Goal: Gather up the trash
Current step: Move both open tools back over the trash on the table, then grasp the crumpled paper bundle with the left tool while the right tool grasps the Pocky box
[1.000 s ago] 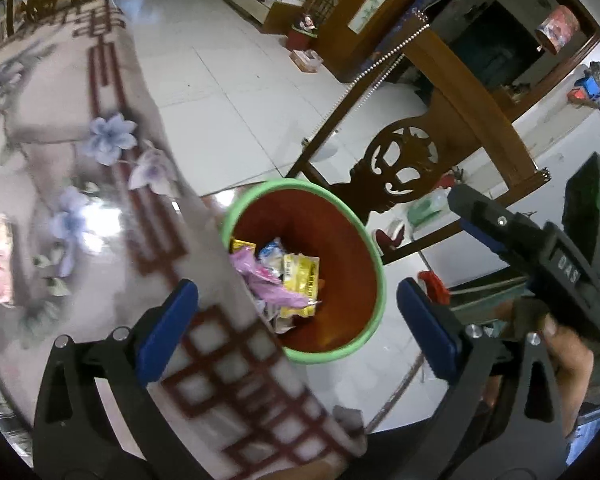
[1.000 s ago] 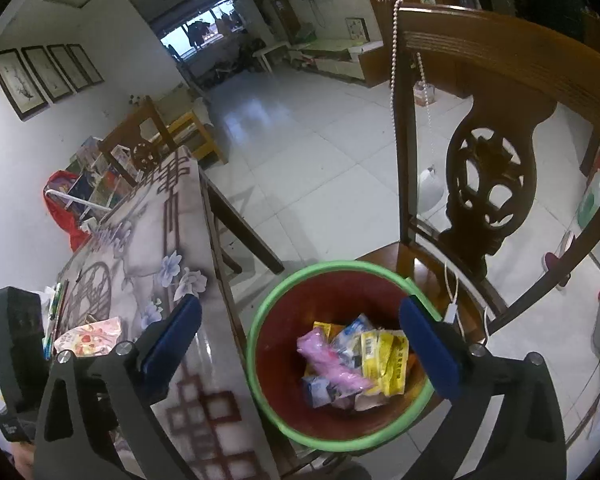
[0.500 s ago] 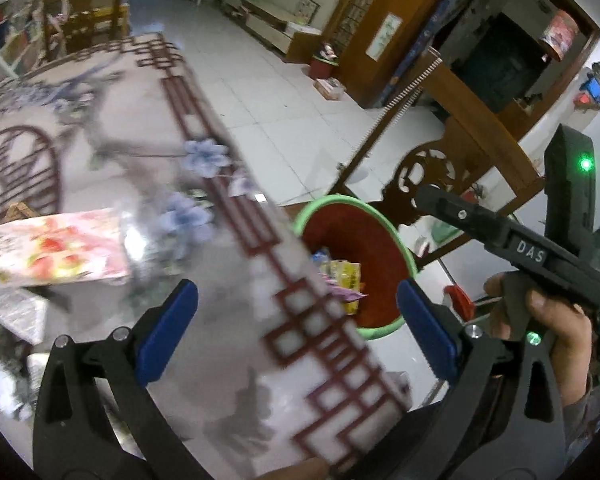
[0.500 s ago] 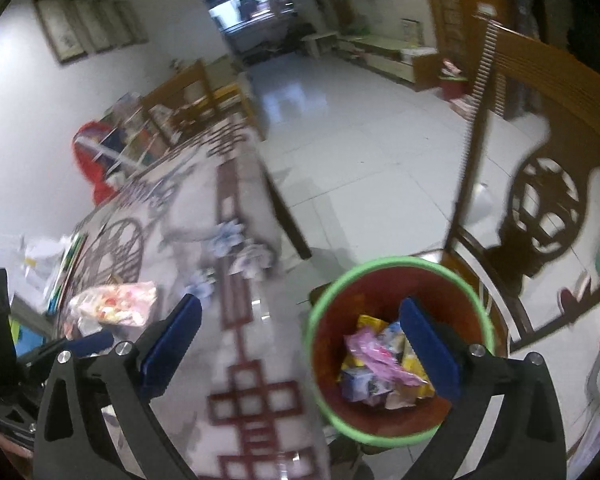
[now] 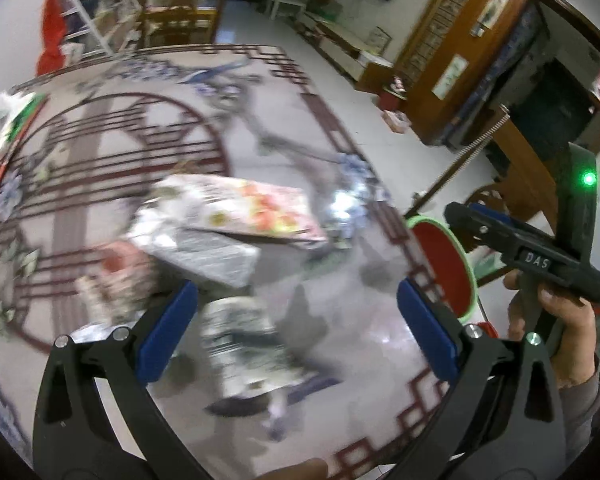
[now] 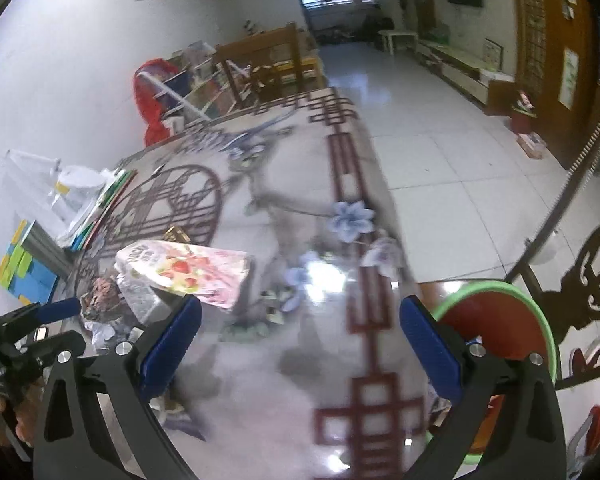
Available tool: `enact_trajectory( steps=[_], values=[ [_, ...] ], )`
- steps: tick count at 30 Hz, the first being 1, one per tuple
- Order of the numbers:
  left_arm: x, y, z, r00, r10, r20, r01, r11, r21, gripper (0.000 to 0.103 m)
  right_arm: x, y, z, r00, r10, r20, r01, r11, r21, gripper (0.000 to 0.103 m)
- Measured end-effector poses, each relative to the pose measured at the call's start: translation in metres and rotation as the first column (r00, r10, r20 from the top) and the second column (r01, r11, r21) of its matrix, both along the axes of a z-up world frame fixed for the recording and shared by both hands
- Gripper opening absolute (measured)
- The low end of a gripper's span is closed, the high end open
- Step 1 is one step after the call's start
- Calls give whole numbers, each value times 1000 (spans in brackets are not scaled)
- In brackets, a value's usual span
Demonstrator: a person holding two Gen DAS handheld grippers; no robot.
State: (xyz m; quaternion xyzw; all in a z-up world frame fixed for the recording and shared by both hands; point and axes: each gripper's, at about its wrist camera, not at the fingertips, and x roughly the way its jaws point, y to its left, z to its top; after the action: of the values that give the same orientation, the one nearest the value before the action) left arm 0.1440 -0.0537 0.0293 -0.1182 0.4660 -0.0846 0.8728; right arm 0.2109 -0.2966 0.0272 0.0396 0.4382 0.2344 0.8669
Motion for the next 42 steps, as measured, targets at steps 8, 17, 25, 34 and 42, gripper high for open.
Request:
enact_trajectory(
  steps=[8,17,25,34,42],
  values=[
    [-22,62,-7,997,73,10,-74,993,89,97,-12,63,3,988,128,81,-121,988,-95,96],
    [-19,95,-27,996,85,-19,-82,990,111,97,-20,114,-23,954,271,124,-226,929,-293,96],
    [-9,99,-50,997,68,-45,-62,991,121,97,-19,144,-55,913,377,155,-262,835,-484,94],
    [-1,107,-62,996,77,-43,-71,988,138,97,-9,171,-76,871,447,202,-258,767,-587,90],
    [13,103,-76,997,43,-59,-34,988,149,94,2,188,-92,863,474,175,-272,728,-630,79]
  ],
)
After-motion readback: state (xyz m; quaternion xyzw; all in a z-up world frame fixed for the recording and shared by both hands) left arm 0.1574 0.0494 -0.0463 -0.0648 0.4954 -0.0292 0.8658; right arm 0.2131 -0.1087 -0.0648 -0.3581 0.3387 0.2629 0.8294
